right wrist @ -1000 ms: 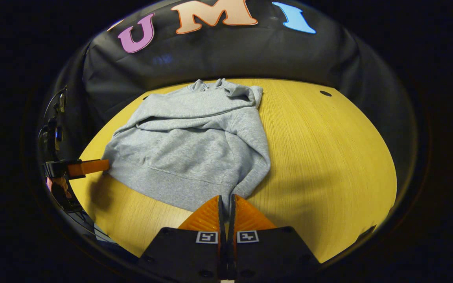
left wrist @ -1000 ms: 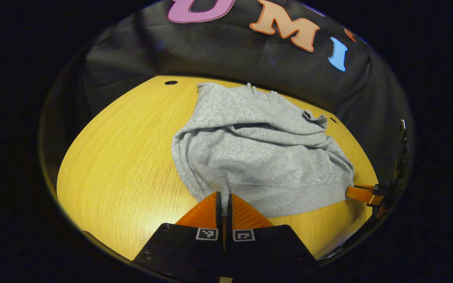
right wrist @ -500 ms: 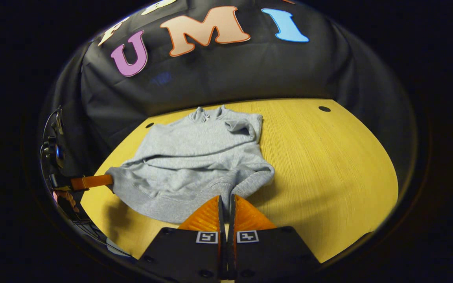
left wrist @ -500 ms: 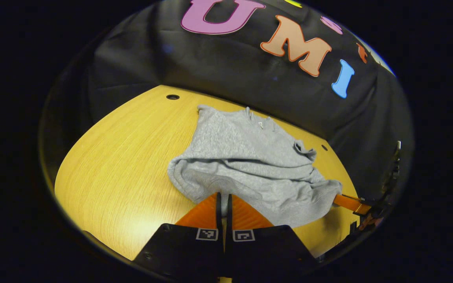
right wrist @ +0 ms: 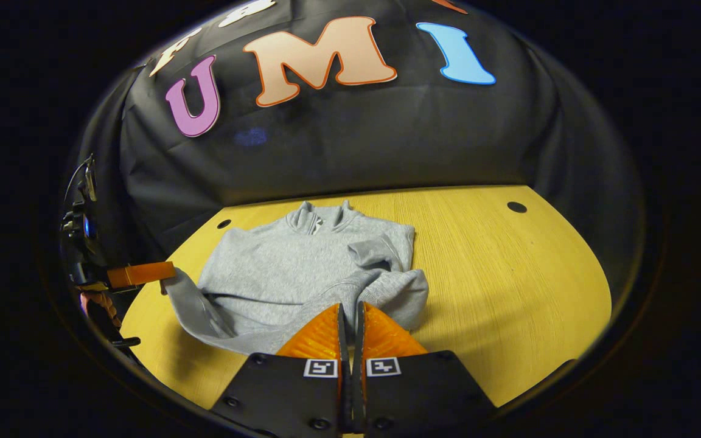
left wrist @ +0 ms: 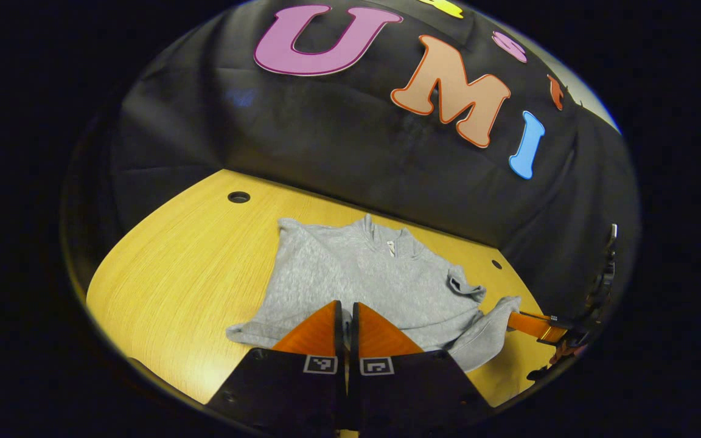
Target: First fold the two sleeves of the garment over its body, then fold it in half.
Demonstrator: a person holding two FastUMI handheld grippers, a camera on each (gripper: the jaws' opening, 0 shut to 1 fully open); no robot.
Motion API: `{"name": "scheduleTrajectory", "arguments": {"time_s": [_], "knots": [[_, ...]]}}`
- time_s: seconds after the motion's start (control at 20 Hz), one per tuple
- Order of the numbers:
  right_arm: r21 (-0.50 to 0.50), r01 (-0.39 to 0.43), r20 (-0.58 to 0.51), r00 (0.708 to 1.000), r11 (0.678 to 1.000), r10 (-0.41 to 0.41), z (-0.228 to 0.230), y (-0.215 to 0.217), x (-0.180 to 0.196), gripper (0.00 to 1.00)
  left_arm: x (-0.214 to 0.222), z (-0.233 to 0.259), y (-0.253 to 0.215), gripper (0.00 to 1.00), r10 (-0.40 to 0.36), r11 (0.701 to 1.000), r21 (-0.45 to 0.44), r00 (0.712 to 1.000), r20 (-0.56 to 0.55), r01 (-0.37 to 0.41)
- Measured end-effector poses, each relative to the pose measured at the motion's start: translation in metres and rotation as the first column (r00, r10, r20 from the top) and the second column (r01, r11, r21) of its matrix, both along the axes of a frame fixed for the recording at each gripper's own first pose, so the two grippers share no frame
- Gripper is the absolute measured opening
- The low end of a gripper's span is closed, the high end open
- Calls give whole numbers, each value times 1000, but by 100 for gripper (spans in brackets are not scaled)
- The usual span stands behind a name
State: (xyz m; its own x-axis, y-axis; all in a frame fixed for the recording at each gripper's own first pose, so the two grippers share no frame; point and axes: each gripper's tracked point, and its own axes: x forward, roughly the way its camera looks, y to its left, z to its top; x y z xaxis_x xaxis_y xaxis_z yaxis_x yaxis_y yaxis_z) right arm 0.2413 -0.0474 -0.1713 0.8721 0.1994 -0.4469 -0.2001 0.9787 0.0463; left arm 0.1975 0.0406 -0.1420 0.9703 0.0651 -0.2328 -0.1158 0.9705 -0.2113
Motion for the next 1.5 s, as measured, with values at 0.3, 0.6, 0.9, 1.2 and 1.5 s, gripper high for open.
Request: {"name": "scheduleTrajectory", "arguments": {"time_s": [0.3, 0.6, 0.9, 1.2, 1.5], "knots": [[12, 7, -28, 1000, 1000, -7, -13, 15, 49, 3, 55, -15, 16, 0, 24, 999, 45, 999, -23, -23], [10, 12, -96, 995, 1000, -11, -39, 20, 79, 3, 78, -35, 26, 0, 47, 997, 55, 997, -57, -44], [44, -6, -139, 990, 999, 12, -56, 23, 89, 13, 84, -47, 30, 0, 60, 998, 24, 996, -71, -58], [78, -65, -132, 988, 995, 75, -40, 45, 80, 77, 80, -34, 35, 16, 66, 990, 129, 994, -83, -55], [33, -68, 6, 998, 997, 68, 13, 47, 64, 98, 49, 28, 46, 94, 107, 977, 186, 994, 14, -107]]}}
